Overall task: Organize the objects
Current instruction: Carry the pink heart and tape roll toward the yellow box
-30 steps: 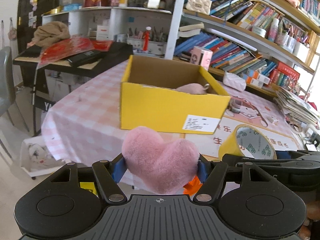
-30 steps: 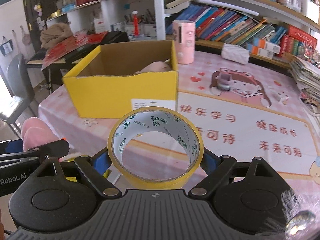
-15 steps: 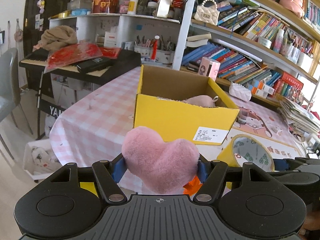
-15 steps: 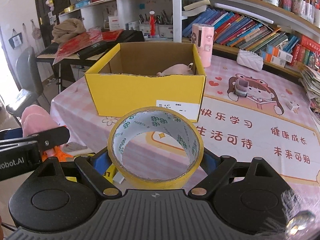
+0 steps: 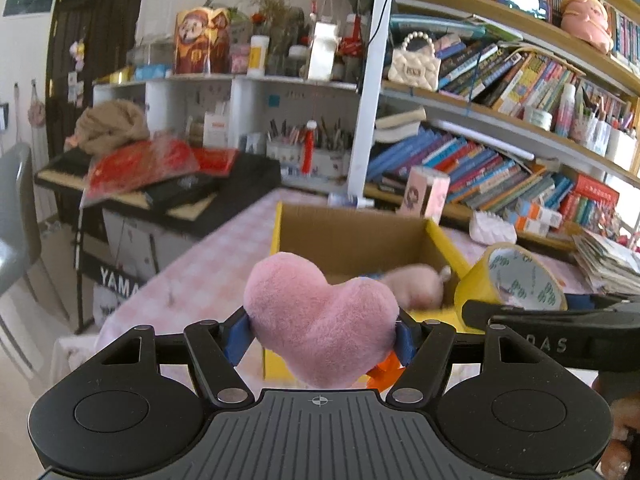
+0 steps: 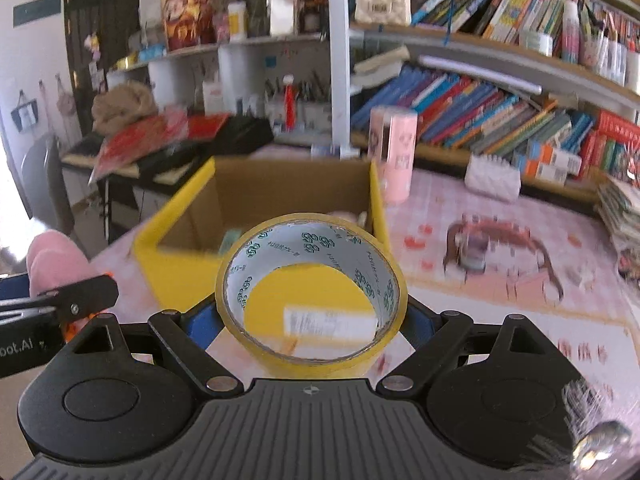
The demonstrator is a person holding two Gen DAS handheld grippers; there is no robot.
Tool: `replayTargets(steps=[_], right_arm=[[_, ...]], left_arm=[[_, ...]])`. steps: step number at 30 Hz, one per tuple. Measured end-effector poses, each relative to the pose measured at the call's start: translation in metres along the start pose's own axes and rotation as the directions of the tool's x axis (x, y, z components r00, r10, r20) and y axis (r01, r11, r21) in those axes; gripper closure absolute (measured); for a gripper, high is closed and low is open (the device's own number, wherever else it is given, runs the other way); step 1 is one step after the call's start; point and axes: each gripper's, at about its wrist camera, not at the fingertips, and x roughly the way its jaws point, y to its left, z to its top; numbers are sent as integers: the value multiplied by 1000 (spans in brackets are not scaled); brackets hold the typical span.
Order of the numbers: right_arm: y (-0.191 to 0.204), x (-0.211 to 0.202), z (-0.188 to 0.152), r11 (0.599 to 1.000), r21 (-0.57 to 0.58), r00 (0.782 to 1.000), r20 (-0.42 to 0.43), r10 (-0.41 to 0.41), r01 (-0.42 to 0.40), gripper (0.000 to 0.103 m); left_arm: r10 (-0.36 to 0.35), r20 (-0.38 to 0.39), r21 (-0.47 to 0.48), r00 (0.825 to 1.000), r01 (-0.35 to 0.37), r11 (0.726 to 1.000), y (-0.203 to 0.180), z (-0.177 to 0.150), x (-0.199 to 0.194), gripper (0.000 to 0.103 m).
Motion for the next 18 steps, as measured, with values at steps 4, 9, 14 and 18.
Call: replayTargets(steps=[4, 9, 14, 18], right_arm=[[-11, 20, 28, 1000, 5, 999, 41, -1, 1, 15], [-24, 49, 56, 1000, -1, 998, 69, 6, -6, 14], [-36, 79, 74, 1000, -9, 997, 73, 10, -9, 14], [-38, 103, 86, 999, -16, 998, 59, 35, -34, 14]], left_arm=[[4, 22, 31, 1000, -4, 1000, -12, 18, 28, 35], [6, 12, 43, 1000, -6, 999, -25, 30, 66, 35], [13, -28, 66, 1000, -11, 998, -34, 34, 99, 35], [29, -80, 94, 996, -21, 995, -41, 33, 124, 34]])
